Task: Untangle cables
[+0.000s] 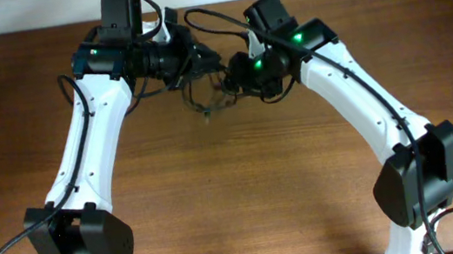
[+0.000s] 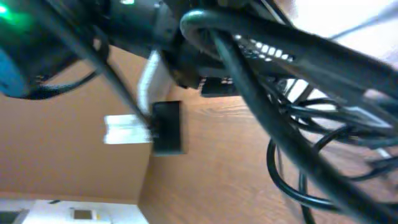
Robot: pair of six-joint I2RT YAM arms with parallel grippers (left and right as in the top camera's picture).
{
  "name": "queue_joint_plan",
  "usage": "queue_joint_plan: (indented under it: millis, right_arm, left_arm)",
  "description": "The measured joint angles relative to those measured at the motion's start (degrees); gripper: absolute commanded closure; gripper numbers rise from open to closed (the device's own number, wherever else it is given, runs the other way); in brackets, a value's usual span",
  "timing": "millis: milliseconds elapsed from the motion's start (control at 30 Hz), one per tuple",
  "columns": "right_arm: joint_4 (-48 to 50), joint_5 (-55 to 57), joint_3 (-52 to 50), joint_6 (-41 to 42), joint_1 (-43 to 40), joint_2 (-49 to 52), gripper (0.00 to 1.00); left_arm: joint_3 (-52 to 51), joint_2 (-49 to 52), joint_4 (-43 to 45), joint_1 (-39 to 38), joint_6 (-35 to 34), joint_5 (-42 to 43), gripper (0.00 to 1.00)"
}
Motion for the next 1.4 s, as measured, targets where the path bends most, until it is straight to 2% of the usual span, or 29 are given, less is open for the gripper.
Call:
queue_joint_plan:
  millis: [33, 133, 167, 267, 300, 400, 467, 600, 667, 733, 800, 900, 933, 1000, 1033, 1067, 1100, 1133, 1167, 1200, 1267, 1300, 1400]
  right_arm:
    - [0.37, -0.57, -0.35, 0.39, 0.00, 0.07, 0.96]
    - [-0.15, -1.90, -0.44, 0.00, -2.64, 0.07, 0.96]
    - [-0.85, -2.34, -0.44, -1.16, -4.48, 0.07, 0.96]
    - [-3.98, -5.79, -0.48, -11.15, -11.65, 0.00, 0.96]
    - [-6.62, -7.08, -0.52, -15.65, -14.58, -0.68, 0.96]
    - [-12.02, -9.20, -0.57, -21.57, -15.76, -6.60, 0.96]
    - [-16.06, -10.38, -0.55, -23.76, -15.78, -10.36, 0.96]
    - [-18.45, -11.39, -0.55, -24.63, -15.76, -11.02, 0.96]
    - [-22.77, -4.90, 0.00, -25.29, -17.53, -12.11, 0.96]
    - [-25.09, 1.57, 0.83, -25.40, -18.95, -12.57, 0.96]
    - [-26.29, 5.60, 0.87, -25.46, -18.97, -12.57, 0.96]
    - [-25.83, 7.13, 0.92, -25.49, -18.97, -12.57, 0.94]
    - [-24.87, 7.32, 0.92, -25.51, -18.97, -12.57, 0.94]
    - [-22.93, 7.43, 1.14, -25.49, -18.97, -12.57, 0.93]
    - [-22.51, 7.45, 1.14, -25.44, -18.97, -12.57, 0.93]
    - [-22.29, 7.45, 1.14, -25.46, -18.97, -12.57, 0.93]
    - [-22.16, 7.43, 1.14, -25.44, -18.97, -12.57, 0.92]
    - [-21.99, 7.45, 1.14, -25.44, -18.97, -12.57, 0.88]
    - [-21.97, 7.45, 1.14, -25.44, -18.97, -12.57, 0.82]
    - [-21.88, 7.50, 1.14, -25.40, -18.97, -12.57, 0.79]
    - [-21.86, 7.65, 1.14, -25.35, -18.97, -12.57, 0.74]
    - [-21.88, 7.65, 1.14, -25.40, -18.97, -12.57, 0.69]
    - [-21.86, 7.65, 1.14, -25.44, -18.97, -12.57, 0.67]
  left_arm:
    - [0.00, 0.00, 0.33, 0.00, -0.28, 0.17, 1.00]
    - [0.00, 0.00, 0.74, 0.55, 1.99, 1.07, 1.00]
    - [0.00, 0.00, 0.09, 1.55, 5.14, 1.51, 1.00]
    - [0.07, 0.00, -6.69, 6.45, 21.33, 0.44, 1.00]
    - [0.13, 0.00, -10.23, 8.17, 25.83, -3.15, 1.00]
    - [0.24, 0.02, -20.04, 8.44, 38.16, -18.45, 1.00]
    - [0.24, 0.00, -21.29, 8.17, 43.39, -25.53, 1.00]
    - [0.24, 0.00, -21.03, 7.32, 45.97, -36.24, 1.00]
    - [0.24, 0.00, -20.13, 8.90, 45.59, -48.26, 1.00]
    - [0.24, 0.00, -18.62, 9.75, 44.76, -54.05, 1.00]
    - [0.24, 0.00, -18.36, 9.70, 43.74, -55.63, 1.00]
    - [0.24, 0.00, -18.18, 9.73, 43.45, -50.66, 1.00]
    - [0.24, 0.00, -17.46, 9.70, 44.46, -45.13, 1.00]
    - [0.28, 0.00, -14.49, 9.60, 54.27, -15.54, 1.00]
    - [0.28, 0.00, -13.75, 8.79, 56.54, -6.62, 1.00]
    - [0.31, 0.00, -13.62, 7.54, 57.92, -1.22, 1.00]
    - [0.31, 0.00, -13.64, 5.09, 58.84, 1.88, 0.92]
    - [0.28, 0.00, -13.64, 2.25, 59.19, 1.62, 0.73]
    - [0.31, 0.00, -13.68, -0.46, 59.32, 0.74, 0.27]
    - [0.31, 0.00, -13.64, -3.39, 59.54, -2.01, 0.00]
    - [0.31, 0.00, -13.70, -7.13, 56.74, -10.14, 0.00]
    - [0.31, 0.00, -13.70, -7.17, 53.70, -16.04, 0.00]
    - [0.31, 0.00, -14.21, -5.18, 45.90, -30.40, 0.01]
